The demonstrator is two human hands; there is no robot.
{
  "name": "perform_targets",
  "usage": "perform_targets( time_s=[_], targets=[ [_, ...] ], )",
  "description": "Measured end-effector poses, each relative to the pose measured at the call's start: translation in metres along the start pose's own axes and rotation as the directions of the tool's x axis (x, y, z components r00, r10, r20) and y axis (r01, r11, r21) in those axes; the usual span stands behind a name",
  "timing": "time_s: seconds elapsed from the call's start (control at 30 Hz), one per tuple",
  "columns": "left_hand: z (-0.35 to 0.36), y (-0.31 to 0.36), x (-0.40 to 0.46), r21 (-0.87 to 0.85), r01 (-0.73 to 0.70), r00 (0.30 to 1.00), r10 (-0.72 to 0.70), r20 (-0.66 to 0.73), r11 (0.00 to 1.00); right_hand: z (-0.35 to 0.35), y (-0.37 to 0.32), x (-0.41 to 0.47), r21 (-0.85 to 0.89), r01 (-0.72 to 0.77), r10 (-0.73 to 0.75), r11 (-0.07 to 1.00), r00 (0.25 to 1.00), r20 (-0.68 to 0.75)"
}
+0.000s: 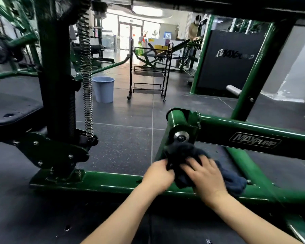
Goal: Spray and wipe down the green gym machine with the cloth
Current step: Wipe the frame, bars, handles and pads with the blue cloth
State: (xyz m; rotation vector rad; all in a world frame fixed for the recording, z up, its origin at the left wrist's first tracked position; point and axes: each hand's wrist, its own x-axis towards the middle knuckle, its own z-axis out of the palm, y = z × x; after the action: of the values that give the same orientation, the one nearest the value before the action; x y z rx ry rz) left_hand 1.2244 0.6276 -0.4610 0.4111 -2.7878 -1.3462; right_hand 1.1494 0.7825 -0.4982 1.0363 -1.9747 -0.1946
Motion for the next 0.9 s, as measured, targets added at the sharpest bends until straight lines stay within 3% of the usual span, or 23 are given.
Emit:
perform_targets(
  time_s=[0.07, 0.13, 0.23, 0.37, 0.43, 0.53, 0.63, 0.77, 0.83, 0.9],
  targets=[
    [0.005, 0.01, -0.003, -0.017, -0.036, 0.999, 0.037, 0.013, 0.999, -0.015, 0.021, -0.009, 0.021, 0.028, -0.027, 0.999, 0.998, -0.055],
    [0.005, 0.025, -0.002, -0.145, -0.078, 0.997, 0.076, -0.018, 0.986, -0.039, 0.036, 0.001, 0.045, 0.036, -0.028, 0.998, 0.987, -0.159],
    [0.001, 0.043, 0.005, -0.374, -0.132, 0.989, 0.098, -0.11, 0.918, -0.051, 0.04, 0.024, 0.102, -0.105, 0.128, 0.989, 0.956, -0.264],
    [0.01, 0.044, 0.021, -0.23, -0.05, 0.97, -0.007, -0.242, 0.972, -0.016, 0.035, 0.029, 0.193, -0.258, 0.283, 0.947, 0.952, -0.117],
    [0.019, 0.039, 0.019, -0.203, 0.008, 0.981, -0.047, -0.19, 0.979, 0.0, 0.03, 0.009, 0.175, -0.228, 0.233, 0.958, 0.972, -0.012],
    [0.032, 0.029, 0.008, -0.08, 0.033, 0.999, -0.033, 0.008, 0.996, 0.006, 0.031, -0.029, 0.138, -0.094, 0.074, 0.986, 0.987, 0.141],
    [0.036, 0.027, 0.008, -0.068, -0.012, 0.999, 0.015, 0.04, 0.998, -0.011, 0.059, -0.032, 0.188, -0.14, 0.129, 0.972, 0.989, 0.071],
    [0.037, 0.044, 0.017, -0.235, -0.116, 0.993, 0.106, -0.053, 0.965, -0.027, 0.078, 0.003, 0.244, -0.328, 0.359, 0.912, 0.929, -0.092],
    [0.041, 0.054, 0.018, -0.222, -0.15, 0.987, 0.133, -0.09, 0.963, -0.018, 0.071, 0.021, 0.257, -0.399, 0.436, 0.88, 0.893, -0.107],
    [0.049, 0.059, 0.018, -0.194, -0.157, 0.988, 0.151, -0.044, 0.968, -0.003, 0.064, 0.029, 0.247, -0.464, 0.496, 0.851, 0.864, -0.084]
  ],
)
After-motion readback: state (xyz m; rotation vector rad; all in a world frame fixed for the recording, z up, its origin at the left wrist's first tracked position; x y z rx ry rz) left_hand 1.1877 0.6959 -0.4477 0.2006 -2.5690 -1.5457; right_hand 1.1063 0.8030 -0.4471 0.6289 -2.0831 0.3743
